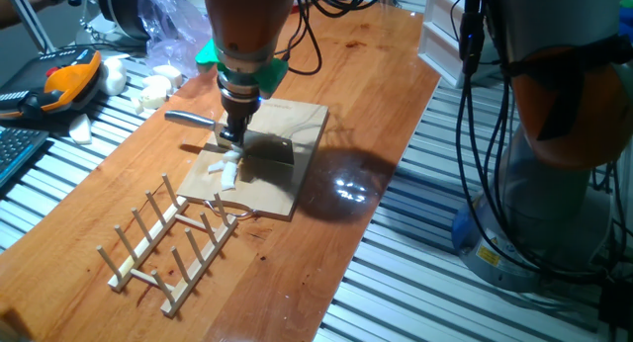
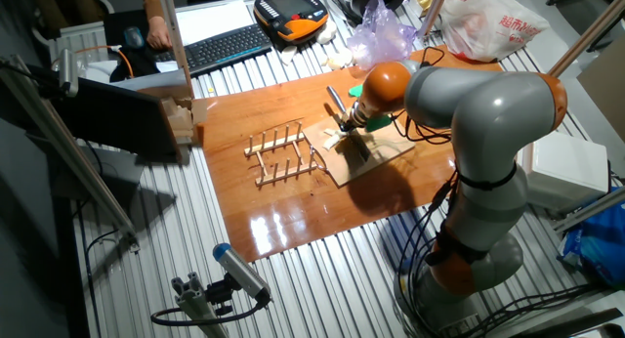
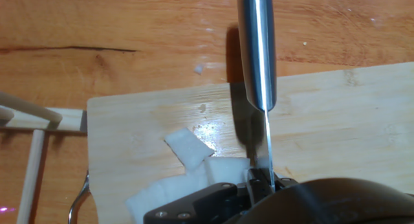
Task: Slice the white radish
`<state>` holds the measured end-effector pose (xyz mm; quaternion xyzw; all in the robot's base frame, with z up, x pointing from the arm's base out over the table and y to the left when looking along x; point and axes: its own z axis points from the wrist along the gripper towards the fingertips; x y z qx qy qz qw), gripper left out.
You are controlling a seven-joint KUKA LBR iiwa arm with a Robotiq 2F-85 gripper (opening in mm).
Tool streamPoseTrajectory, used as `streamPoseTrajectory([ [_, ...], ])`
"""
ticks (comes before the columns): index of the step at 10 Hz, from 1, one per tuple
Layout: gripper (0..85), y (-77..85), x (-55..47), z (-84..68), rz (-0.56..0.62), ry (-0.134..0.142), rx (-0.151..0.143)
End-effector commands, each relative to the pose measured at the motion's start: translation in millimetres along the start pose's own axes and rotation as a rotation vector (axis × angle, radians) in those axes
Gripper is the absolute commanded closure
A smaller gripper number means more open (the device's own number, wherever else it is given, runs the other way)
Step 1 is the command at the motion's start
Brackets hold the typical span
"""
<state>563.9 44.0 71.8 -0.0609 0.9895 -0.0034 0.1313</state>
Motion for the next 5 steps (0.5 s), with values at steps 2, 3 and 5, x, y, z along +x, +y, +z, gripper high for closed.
streamPoseTrajectory([
  [2, 85.0, 0.6, -1.1, -6.6, 0.006, 0.016, -0.016],
  [3, 85.0, 1.2, -3.5, -14.4, 0.013, 0.03, -0.041],
  [5, 85.0, 4.3, -9.2, -32.4, 0.019, 0.049, -0.045],
])
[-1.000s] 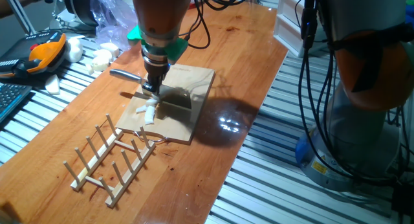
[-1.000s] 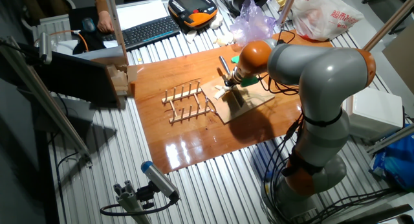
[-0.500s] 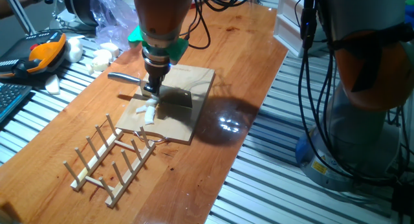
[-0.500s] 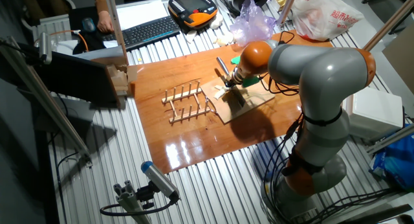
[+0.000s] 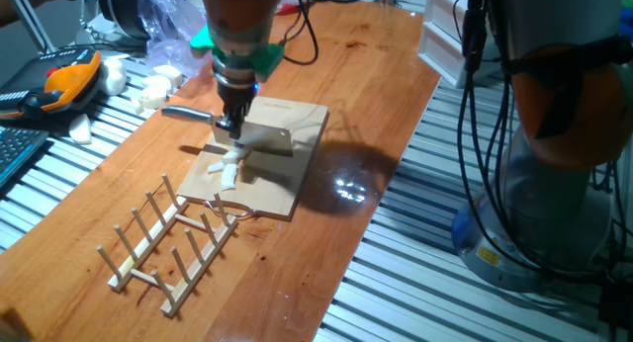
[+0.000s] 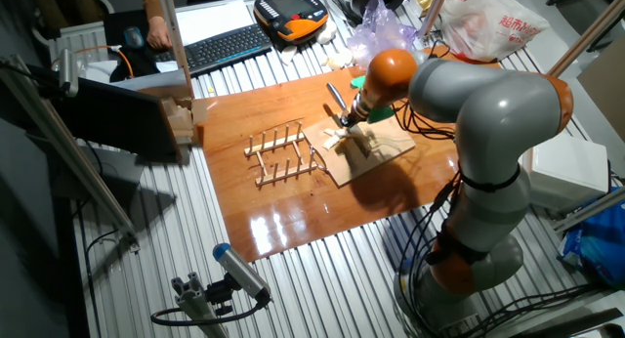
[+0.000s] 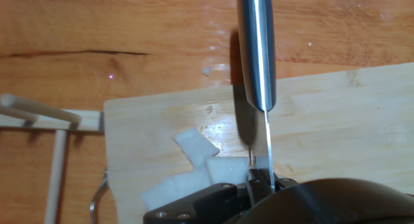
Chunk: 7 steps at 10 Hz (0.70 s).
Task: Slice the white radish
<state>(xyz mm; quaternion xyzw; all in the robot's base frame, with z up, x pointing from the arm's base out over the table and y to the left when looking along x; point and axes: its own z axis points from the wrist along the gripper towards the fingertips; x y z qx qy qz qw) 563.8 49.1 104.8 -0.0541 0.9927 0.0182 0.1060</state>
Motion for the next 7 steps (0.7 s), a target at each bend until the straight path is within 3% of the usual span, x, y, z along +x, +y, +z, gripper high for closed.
streamPoseTrajectory([
  [1, 85.0, -0.3, -1.5, -4.8, -0.002, 0.002, 0.006],
  [7, 85.0, -16.4, -4.5, -15.7, -0.003, 0.019, 0.006],
])
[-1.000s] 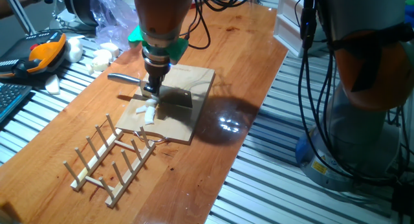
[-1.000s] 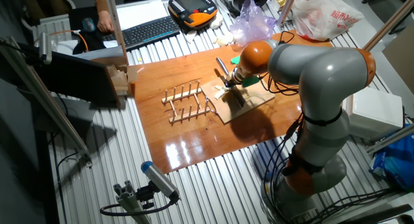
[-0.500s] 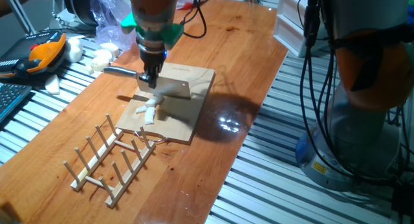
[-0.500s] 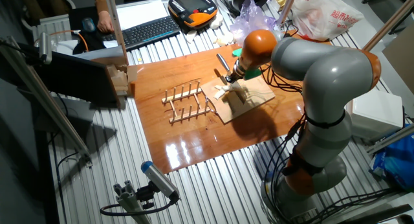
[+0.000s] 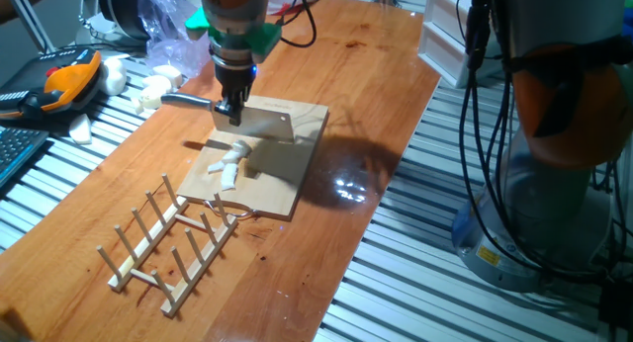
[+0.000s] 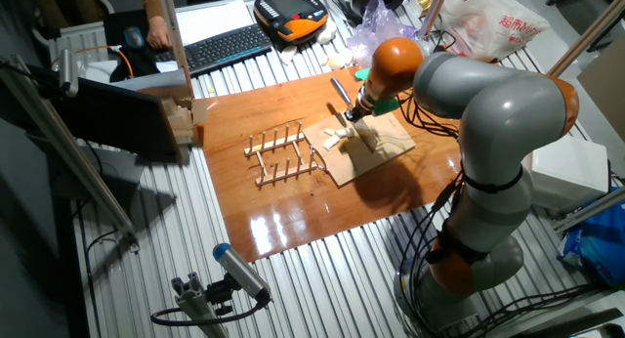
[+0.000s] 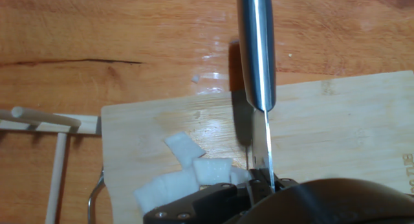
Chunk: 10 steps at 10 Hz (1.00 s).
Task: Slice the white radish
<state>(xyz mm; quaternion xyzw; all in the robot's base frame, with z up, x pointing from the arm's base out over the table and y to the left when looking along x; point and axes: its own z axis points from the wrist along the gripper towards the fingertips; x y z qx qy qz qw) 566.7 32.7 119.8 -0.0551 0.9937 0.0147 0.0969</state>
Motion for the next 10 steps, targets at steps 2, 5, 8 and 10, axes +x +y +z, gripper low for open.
streamPoseTrajectory([
  [2, 85.0, 1.6, 1.3, 7.1, 0.003, -0.007, -0.004],
  [5, 85.0, 2.7, 3.9, 14.0, 0.005, -0.023, -0.003],
  [8, 85.0, 3.2, 4.1, 15.4, 0.005, -0.024, -0.005],
  [10, 85.0, 3.1, 4.6, 18.9, 0.005, -0.028, -0.004],
])
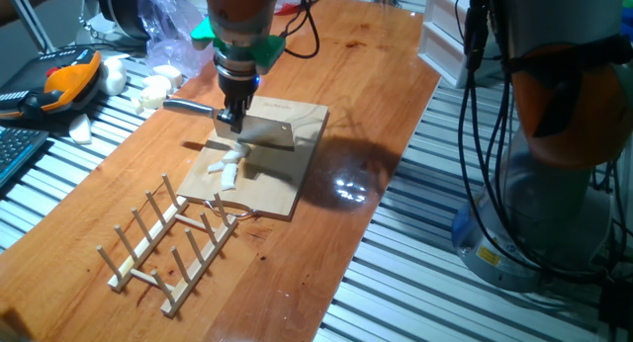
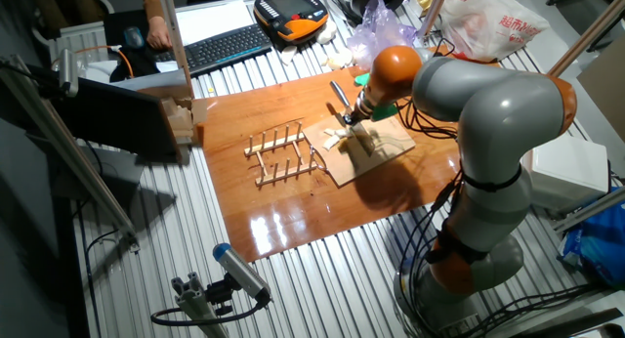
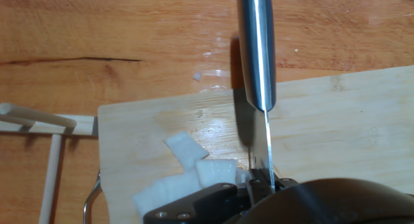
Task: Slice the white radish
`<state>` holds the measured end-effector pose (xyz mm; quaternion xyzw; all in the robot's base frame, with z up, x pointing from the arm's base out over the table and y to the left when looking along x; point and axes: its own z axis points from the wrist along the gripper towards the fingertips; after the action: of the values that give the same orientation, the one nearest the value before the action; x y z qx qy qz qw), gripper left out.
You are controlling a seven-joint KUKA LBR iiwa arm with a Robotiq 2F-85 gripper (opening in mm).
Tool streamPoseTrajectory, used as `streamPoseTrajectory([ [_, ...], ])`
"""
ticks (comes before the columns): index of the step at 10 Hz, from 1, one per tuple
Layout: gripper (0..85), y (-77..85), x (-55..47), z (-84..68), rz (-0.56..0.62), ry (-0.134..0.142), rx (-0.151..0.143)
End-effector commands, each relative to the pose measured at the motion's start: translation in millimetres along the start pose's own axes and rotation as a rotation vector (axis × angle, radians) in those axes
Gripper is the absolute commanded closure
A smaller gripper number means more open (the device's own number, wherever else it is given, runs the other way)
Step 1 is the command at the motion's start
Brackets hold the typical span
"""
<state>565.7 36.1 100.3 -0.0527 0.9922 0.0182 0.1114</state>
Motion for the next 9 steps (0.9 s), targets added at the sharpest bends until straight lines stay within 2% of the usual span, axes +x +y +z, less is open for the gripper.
streamPoseTrajectory([
  [1, 85.0, 0.1, 1.1, 4.3, 0.002, -0.006, -0.001],
  [5, 85.0, 1.8, 2.4, 20.1, 0.008, -0.034, -0.003],
  [8, 85.0, 3.6, 3.9, 25.9, 0.013, -0.054, -0.002],
  [9, 85.0, 4.8, 4.3, 26.5, 0.003, -0.061, 0.021],
])
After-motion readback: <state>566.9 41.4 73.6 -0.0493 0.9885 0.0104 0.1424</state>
